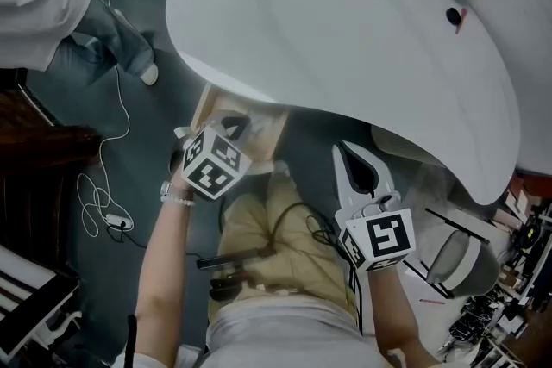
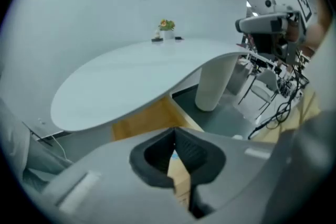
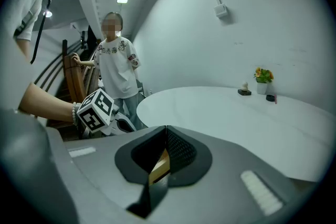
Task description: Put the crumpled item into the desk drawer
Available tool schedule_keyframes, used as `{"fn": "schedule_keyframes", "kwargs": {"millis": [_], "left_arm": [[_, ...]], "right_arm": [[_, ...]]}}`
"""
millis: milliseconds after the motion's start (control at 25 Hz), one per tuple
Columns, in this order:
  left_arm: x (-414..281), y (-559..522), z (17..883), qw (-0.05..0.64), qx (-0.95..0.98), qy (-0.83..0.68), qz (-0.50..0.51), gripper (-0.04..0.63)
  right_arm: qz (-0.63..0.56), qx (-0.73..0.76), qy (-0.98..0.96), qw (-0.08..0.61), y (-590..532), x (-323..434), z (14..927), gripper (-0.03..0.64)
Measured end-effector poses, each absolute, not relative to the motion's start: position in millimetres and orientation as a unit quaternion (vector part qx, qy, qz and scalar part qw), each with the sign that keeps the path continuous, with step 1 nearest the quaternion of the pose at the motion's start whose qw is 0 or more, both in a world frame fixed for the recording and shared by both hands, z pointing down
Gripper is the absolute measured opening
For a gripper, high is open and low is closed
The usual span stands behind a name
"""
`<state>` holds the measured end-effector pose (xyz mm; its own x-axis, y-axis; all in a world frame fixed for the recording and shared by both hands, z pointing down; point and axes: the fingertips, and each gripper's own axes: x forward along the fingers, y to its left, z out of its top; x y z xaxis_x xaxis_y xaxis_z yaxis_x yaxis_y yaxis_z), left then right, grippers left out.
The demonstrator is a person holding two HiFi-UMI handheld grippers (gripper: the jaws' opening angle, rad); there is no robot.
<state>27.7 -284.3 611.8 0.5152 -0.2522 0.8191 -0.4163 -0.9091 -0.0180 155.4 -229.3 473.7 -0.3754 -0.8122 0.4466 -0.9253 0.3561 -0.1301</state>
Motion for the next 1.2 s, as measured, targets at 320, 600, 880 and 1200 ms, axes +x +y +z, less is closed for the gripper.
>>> {"fn": "schedule_keyframes", "kwargs": {"millis": [320, 600, 880, 1200], "left_arm": [[-4.0, -273.9, 531.9, 0.118, 0.886, -0.264, 0.363, -0.003], [-24.6, -263.9, 450.2, 0.113, 0.896, -0.321, 0.284, -0.003], [-49.7, -248.7, 370.7, 0.084, 0.896, -0.373, 0.225, -0.003], [-79.0, -228.8, 312.3, 0.057, 0.888, -0.423, 0.171, -0.003]], "right_arm": [[0.161, 0.516, -0.827, 0.154, -223.2, 127.2, 436.9, 0.005], [0.134, 0.501, -0.842, 0.152, -216.9, 111.6, 397.8, 0.005], [0.112, 0.497, -0.849, 0.140, -210.4, 103.6, 359.3, 0.005], [0.079, 0.493, -0.858, 0.121, -205.3, 91.9, 326.0, 0.005]]}}
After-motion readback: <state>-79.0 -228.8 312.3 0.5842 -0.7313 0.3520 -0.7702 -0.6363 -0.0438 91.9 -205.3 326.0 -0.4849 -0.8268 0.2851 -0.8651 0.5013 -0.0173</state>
